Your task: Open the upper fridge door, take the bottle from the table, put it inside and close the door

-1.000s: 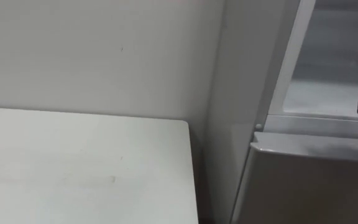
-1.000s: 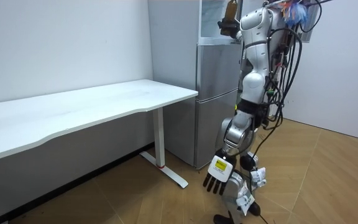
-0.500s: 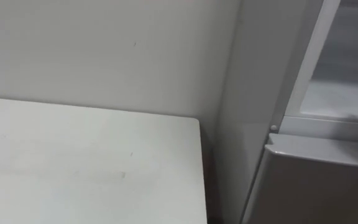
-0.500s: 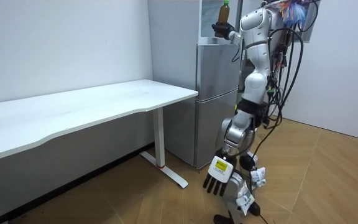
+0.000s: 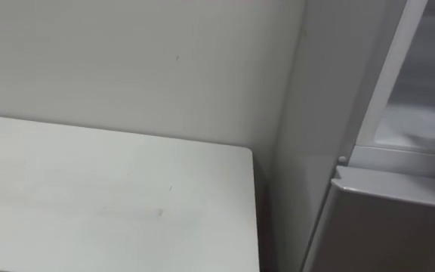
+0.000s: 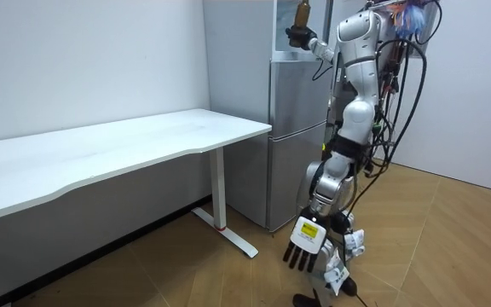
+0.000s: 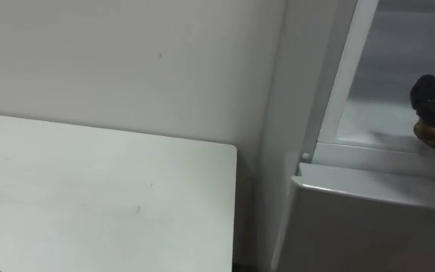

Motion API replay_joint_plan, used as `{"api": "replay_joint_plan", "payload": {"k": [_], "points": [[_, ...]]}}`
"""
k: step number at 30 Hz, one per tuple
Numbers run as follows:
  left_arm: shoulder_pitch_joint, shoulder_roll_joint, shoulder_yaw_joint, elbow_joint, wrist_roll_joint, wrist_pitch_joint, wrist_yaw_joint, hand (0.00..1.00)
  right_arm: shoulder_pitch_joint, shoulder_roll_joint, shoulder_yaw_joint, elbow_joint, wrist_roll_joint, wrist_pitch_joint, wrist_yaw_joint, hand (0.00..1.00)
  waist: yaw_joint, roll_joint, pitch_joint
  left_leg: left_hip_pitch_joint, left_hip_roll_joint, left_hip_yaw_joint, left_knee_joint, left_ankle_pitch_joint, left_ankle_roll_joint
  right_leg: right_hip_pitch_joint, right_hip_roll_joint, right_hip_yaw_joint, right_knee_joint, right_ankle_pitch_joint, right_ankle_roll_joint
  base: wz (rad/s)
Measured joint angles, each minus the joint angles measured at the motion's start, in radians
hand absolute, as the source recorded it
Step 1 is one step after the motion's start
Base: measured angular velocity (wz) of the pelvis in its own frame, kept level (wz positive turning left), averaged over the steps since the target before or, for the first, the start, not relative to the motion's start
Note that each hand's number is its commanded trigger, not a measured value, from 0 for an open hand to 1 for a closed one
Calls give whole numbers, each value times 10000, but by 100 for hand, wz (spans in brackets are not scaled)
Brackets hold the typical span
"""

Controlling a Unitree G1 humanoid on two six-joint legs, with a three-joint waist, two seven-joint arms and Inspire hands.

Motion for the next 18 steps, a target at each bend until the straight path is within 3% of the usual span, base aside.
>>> {"api": "replay_joint_plan", "payload": {"k": [6, 13, 18], "points": [[182, 16, 4, -109, 1, 107, 0, 0, -266, -65, -2, 728, 307, -44, -253, 100, 189, 14, -15, -59, -32, -205, 69, 1, 2, 88, -23, -292, -17, 4, -6, 7], [489, 12, 9, -303, -85, 253, 12, 0, -523, -784, 458, 1963, 157, -132, -266, 100, 491, -64, -21, -81, -41, -435, 66, 0, -2, 248, -33, -554, -26, 3, -4, 11], [847, 18, 40, -299, -195, 361, 5, 0, -647, -1034, 515, 2291, -42, -118, -331, 100, 624, -51, -24, -273, -58, -601, 180, 10, -12, 184, -42, -712, -24, 2, -5, 9]]}}
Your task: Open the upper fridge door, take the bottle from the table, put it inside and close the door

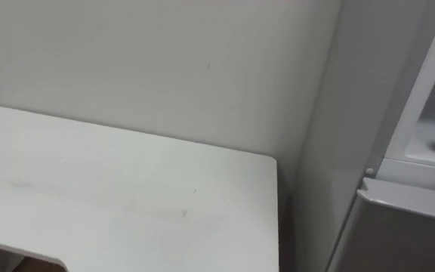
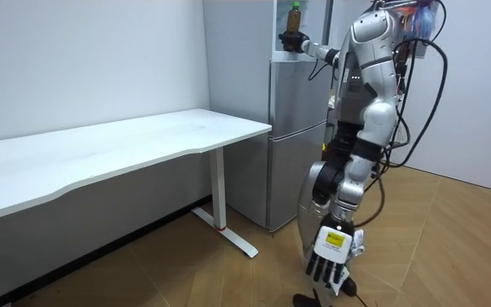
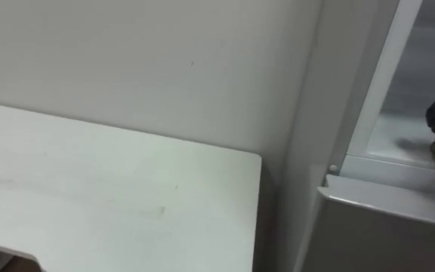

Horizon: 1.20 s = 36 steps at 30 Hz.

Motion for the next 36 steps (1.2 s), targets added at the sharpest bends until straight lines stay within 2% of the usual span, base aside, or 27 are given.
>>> {"api": "replay_joint_plan", "payload": {"k": [3, 10, 12, 16, 21, 22, 23, 24, 25, 26, 30, 36], "points": [[158, 30, -1, -1, -24, 35, -4, 0, -57, -486, 272, 335, -33, -14, -96, 100, 155, -15, -18, -207, -104, -134, 69, 28, -9, -131, -9, -61, -3, -3, -6, 10], [363, 300, -9, -229, -208, 127, -4, 0, -405, -591, 619, 1263, -127, -153, -9, 100, 153, -40, -34, -413, -63, -389, 313, 27, -13, -110, -19, -394, -20, -3, -10, 11], [353, 361, -8, -426, -302, 122, -4, 0, -481, -622, 736, 1449, -126, -324, 162, 100, 151, 1, -31, -512, -54, -458, 407, 28, -15, -144, -17, -451, -31, 8, -28, 10], [350, 714, -6, -475, -813, 119, -2, 0, -636, -932, 1012, 1869, -54, -529, 375, 100, 215, 74, -34, -826, -32, -564, 644, 21, -12, -300, 27, -568, -167, 72, -125, 8], [357, 812, -16, -453, -795, 254, -9, 0, -820, -1265, 1280, 2446, -288, -778, 365, 100, 449, 176, -67, -1197, -62, -629, 855, 25, -15, -575, 57, -613, -164, 80, -158, 3], [369, 819, -17, -443, -802, 328, -9, 0, -983, -1276, 1365, 2638, -331, -852, 350, 94, 458, 179, -66, -1288, -54, -640, 879, 42, -30, -646, 80, -614, -165, 107, -189, 0], [373, 829, -17, -417, -802, 341, -7, 0, -1035, -1277, 1391, 2703, -340, -854, 349, 73, 458, 181, -65, -1315, -48, -645, 888, 48, -34, -648, 89, -614, -170, 117, -197, 0], [373, 845, -24, -367, -796, 348, 8, 0, -1109, -1285, 1451, 2851, -365, -897, 352, 33, 458, 195, -63, -1361, -38, -671, 941, 48, -36, -653, 93, -615, -179, 119, -199, 6], [372, 848, -25, -367, -794, 346, 24, 0, -1160, -1291, 1454, 2990, -393, -924, 351, 9, 480, 204, -60, -1384, -35, -702, 963, 48, -37, -670, 65, -622, -189, 115, -195, 7], [372, 847, -29, -367, -793, 346, 24, 0, -1206, -1292, 1457, 3065, -407, -928, 351, 0, 492, 214, -56, -1395, -35, -713, 974, 47, -38, -673, 64, -627, -188, 112, -191, 4], [371, 852, -31, -369, -796, 396, 34, 0, -1252, -1476, 1489, 3228, -391, -939, 363, 0, 678, 281, -51, -1533, -20, -711, 976, 115, -41, -825, 64, -662, -174, 135, -160, 0], [366, 897, -26, -374, -774, 626, 236, 0, -1303, -1469, 1420, 3374, -248, -1007, 535, 0, 744, 359, -50, -1445, -18, -707, 895, 190, -59, -791, 65, -641, -172, 152, -170, 1]]}}
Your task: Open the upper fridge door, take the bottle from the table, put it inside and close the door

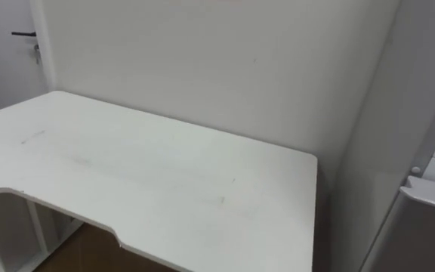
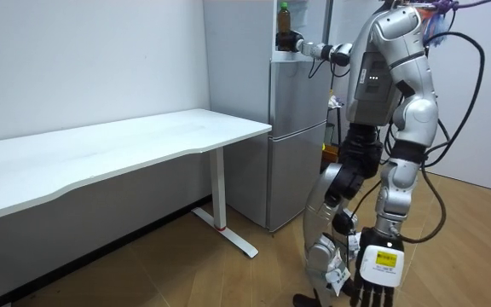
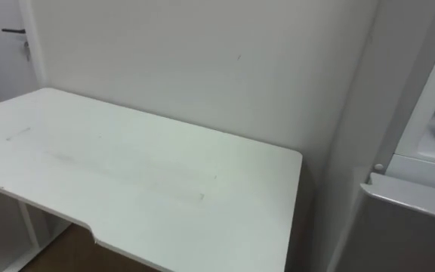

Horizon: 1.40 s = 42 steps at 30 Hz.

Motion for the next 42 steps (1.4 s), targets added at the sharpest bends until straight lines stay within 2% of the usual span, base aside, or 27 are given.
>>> {"api": "replay_joint_plan", "payload": {"k": [4, 20, 29, 33, 42], "points": [[-16, 2, -5, -7, -14, -3, 13, 0, 5, 8, 28, 22, 15, -33, 163, 0, 1, 10, 5, 58, -1, 9, -55, 34, -16, 40, 1, -5, 7, 37, -67, 0], [-110, 25, -3, -13, -24, -99, 160, 0, 38, 6, 278, 14, -138, -239, 555, 0, 9, -11, 22, 104, 78, 188, -93, 39, -34, 9, 63, 181, -36, 71, -118, -2], [-97, 23, -3, -150, -231, -101, 160, 0, 196, 13, 276, -81, -143, -272, 828, 0, 155, -44, 35, 423, 94, 360, -262, 29, -54, 196, 81, 401, -66, 54, -116, -6], [-92, 20, -22, -183, -611, -106, 165, 0, 235, 82, 280, -105, -190, -256, 1006, 0, 20, -64, 44, 634, 82, 360, -330, 28, -63, 460, 104, 392, -212, 91, -113, 0], [-92, 20, -260, -82, -625, -112, 163, 0, 436, 203, 278, -521, -189, -292, 1124, 0, -271, -78, 45, 834, 77, 345, -434, 7, -82, 776, 131, 316, -344, 88, -99, 2]]}}
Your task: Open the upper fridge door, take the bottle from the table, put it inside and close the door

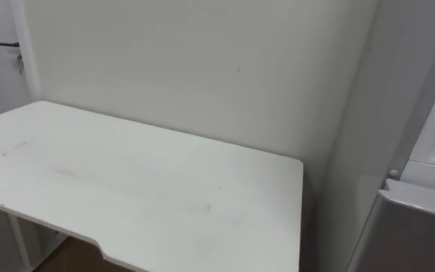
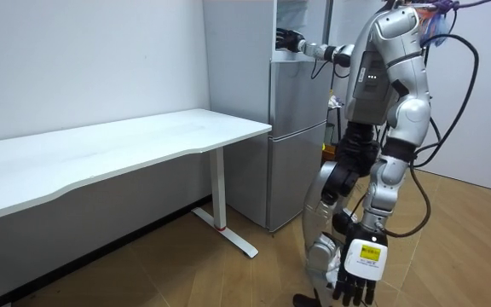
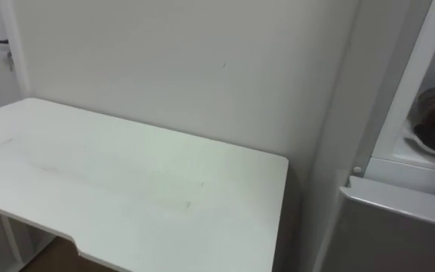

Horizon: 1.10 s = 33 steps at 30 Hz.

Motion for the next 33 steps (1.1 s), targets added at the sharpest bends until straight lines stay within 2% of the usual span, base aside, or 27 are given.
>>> {"api": "replay_joint_plan", "payload": {"k": [4, 7, 11, 13, 14, 17, 19, 22, 29, 33], "points": [[-44, 1, 8, -144, 22, -15, 1, 0, 563, 1, -73, -780, -22, -1, -184, 0, -20, -16, -2, 72, 11, 20, -27, -17, -17, -43, -15, -17, -6, -71, 8, 1], [-79, 1, 6, -144, 72, -193, 2, 0, 1069, 39, -204, -1644, -40, 12, -343, 0, -92, -46, -27, 157, 8, 51, -192, 6, -42, -34, -14, 22, -6, -76, -6, -4], [-81, -14, 7, -157, 79, -259, 1, 0, 1717, 169, -543, -2815, -24, 71, -458, 0, -200, -47, -38, 300, 13, 172, -356, 5, -47, 88, -7, 128, -16, -80, -5, -7], [-92, -99, 65, -241, 234, -283, 0, 0, 1852, 531, -767, -3535, -89, 123, -677, 0, -373, -48, -41, 304, 8, 222, -411, 4, -47, 57, -22, 152, -17, -86, 2, -7], [-127, -116, 65, -239, 232, -298, 0, 0, 1908, 571, -778, -3729, -90, 124, -752, 0, -418, -32, -39, 315, 6, 240, -435, 4, -46, 44, -27, 168, -18, -87, 5, -9], [-218, -133, 3, -266, 229, -400, 2, 0, 2361, 634, -747, -4615, -87, 117, -1061, 0, -457, 49, -17, 498, 7, 316, -556, 6, -41, 77, -67, 248, -7, -110, 43, -11], [-232, -146, -186, -294, 217, -465, 7, 0, 2484, 736, -730, -5025, -74, 121, -1273, 0, -609, 91, 2, 630, 5, 362, -658, 7, -35, 86, -91, 325, 11, -129, 73, -7], [-238, -241, -281, -284, 233, -564, 15, 0, 2777, 849, -721, -5637, -97, 123, -1574, 0, -658, 97, 28, 736, 14, 559, -732, 1, -27, 81, -84, 521, 27, -133, 80, -17], [-448, -403, -332, -162, 249, -735, 41, 0, 2910, 952, -807, -6870, -92, 100, -1671, 0, -942, 50, 74, 816, 28, 608, -791, -10, -29, 93, -47, 516, 38, -137, 88, -2], [-618, -429, -347, -13, 654, -773, -14, 0, 3238, 1225, -1083, -7763, -92, -29, -1753, 0, -978, 82, 73, 844, 40, 636, -806, -18, -28, 99, -56, 554, 62, -136, 88, -2]]}}
